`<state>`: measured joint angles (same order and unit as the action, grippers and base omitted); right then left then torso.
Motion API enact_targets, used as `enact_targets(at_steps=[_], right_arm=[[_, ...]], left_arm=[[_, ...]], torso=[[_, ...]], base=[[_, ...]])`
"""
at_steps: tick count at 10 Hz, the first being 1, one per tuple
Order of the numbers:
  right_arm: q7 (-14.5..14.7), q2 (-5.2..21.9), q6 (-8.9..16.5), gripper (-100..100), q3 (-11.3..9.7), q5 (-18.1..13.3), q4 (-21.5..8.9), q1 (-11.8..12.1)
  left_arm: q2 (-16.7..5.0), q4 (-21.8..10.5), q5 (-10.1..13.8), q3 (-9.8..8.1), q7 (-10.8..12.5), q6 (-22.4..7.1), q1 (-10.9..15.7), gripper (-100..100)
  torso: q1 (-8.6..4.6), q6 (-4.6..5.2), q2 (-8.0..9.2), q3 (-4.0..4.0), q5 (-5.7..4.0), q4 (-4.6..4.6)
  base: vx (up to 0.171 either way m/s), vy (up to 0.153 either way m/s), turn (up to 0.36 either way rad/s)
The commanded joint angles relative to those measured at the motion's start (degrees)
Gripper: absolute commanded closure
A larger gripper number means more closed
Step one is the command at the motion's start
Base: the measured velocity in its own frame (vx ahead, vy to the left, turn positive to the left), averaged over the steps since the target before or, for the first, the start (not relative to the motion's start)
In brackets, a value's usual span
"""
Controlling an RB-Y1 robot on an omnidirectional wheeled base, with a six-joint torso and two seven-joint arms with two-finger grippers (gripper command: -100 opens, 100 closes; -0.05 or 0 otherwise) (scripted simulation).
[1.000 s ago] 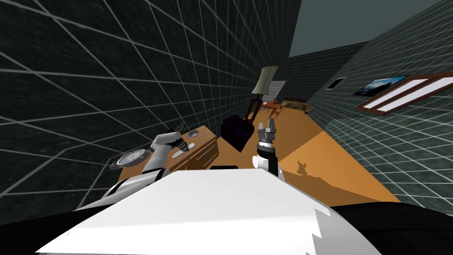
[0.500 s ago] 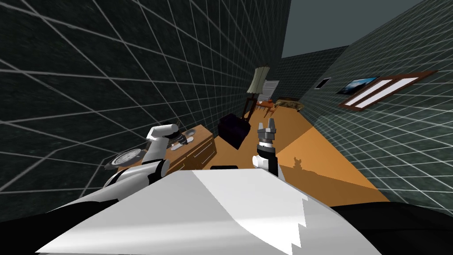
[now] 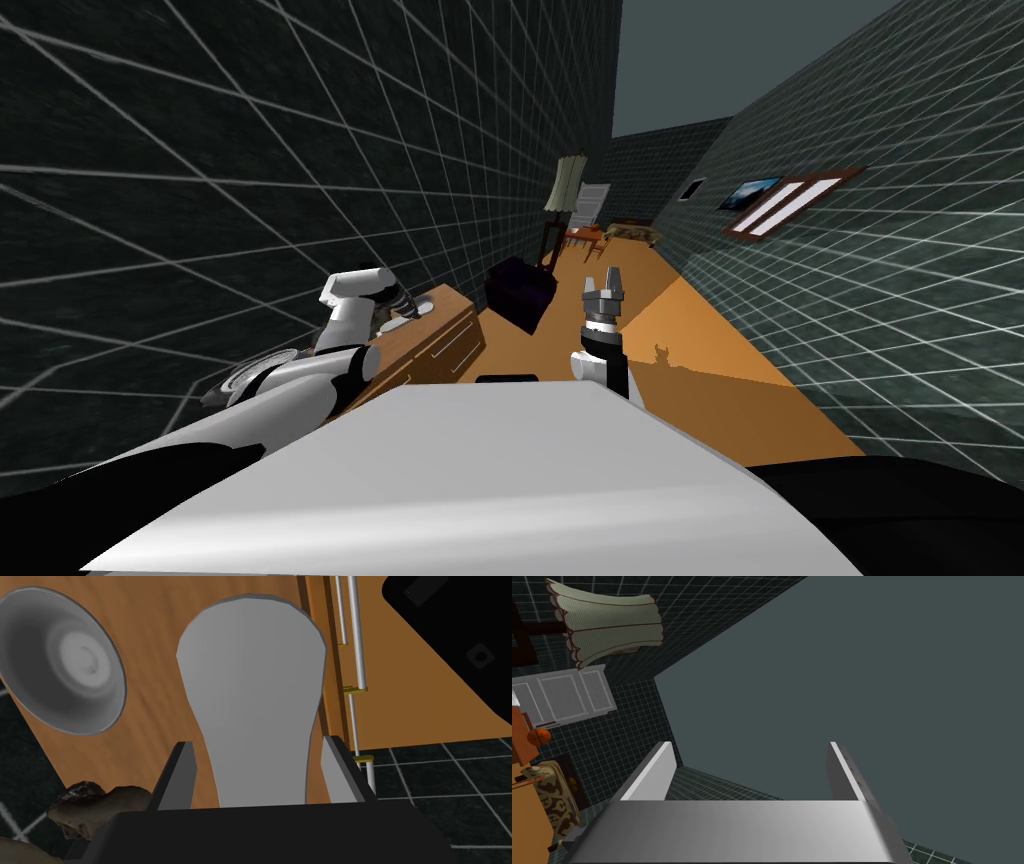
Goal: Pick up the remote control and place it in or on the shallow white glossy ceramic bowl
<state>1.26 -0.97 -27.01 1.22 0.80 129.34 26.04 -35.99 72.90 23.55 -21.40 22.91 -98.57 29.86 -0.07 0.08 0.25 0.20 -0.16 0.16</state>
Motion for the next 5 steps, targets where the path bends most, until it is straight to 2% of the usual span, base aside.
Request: enact_targets(at_steps=[1,5], right_arm=[[0.0,0.0,0.0,0,0.0,0.0,0.0,0.0],[0.0,0.0,0.0,0,0.0,0.0,0.0,0.0]], left_arm=[[-1.2,-2.2,0.1,-0.61,-0.5,-1.1,1.4,100],[-4.1,-8.7,0.2,-2.29,-1.4,-2.4,3.3,100]], torso=[[0.00,0.00,0.00,0.00,0.00,0.00],[0.20,-0.03,-0.27,-0.18,0.08,-0.11]], base=[[-0.015,0.023,-0.201],[0.017,0.037,-0.194]])
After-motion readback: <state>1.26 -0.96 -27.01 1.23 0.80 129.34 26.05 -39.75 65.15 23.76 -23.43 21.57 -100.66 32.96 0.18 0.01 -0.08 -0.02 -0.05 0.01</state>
